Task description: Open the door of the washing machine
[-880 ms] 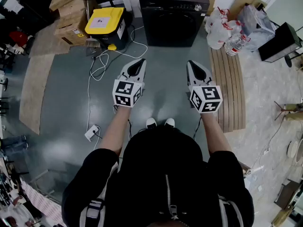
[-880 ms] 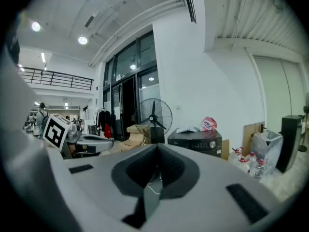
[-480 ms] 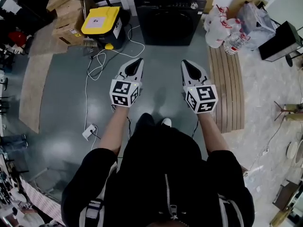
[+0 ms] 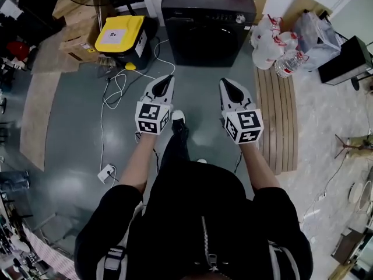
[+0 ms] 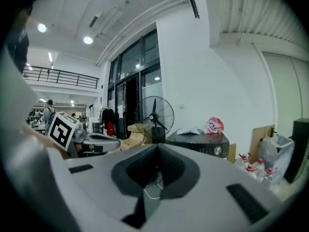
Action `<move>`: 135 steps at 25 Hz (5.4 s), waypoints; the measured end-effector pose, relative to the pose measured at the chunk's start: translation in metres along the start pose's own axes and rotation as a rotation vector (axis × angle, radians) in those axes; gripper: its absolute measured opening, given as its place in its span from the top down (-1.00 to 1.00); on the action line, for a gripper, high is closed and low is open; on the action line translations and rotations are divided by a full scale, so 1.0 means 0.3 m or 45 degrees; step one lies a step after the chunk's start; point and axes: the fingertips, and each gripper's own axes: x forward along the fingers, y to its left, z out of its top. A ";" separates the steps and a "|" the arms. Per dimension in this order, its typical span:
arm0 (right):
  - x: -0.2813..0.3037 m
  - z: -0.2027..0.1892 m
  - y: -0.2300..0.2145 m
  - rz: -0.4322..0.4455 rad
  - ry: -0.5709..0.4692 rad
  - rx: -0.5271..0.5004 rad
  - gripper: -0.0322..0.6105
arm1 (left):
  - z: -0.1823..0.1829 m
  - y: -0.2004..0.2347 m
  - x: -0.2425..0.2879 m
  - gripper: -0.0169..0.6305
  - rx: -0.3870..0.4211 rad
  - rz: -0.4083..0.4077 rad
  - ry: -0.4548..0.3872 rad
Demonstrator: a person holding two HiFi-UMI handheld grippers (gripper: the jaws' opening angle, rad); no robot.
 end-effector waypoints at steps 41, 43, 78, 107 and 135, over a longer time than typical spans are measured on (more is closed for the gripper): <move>1.422 -0.124 -0.646 -0.157 0.205 0.185 0.89 | -0.305 0.899 1.356 0.76 -0.002 -0.263 0.275; 1.435 -0.170 -0.664 -0.146 0.233 0.196 0.89 | -0.378 0.893 1.385 0.66 -0.003 -0.280 0.323; 1.137 -0.598 -0.778 -0.376 0.469 0.347 0.89 | -1.188 0.850 1.671 0.69 0.262 -0.635 0.825; 0.446 -0.672 -0.840 -0.505 0.395 0.393 0.89 | -1.311 0.076 1.122 0.75 0.053 -0.590 0.855; -0.634 -0.988 -1.282 -0.987 0.340 0.666 0.89 | -1.249 -1.148 1.298 0.69 -0.108 -0.532 0.852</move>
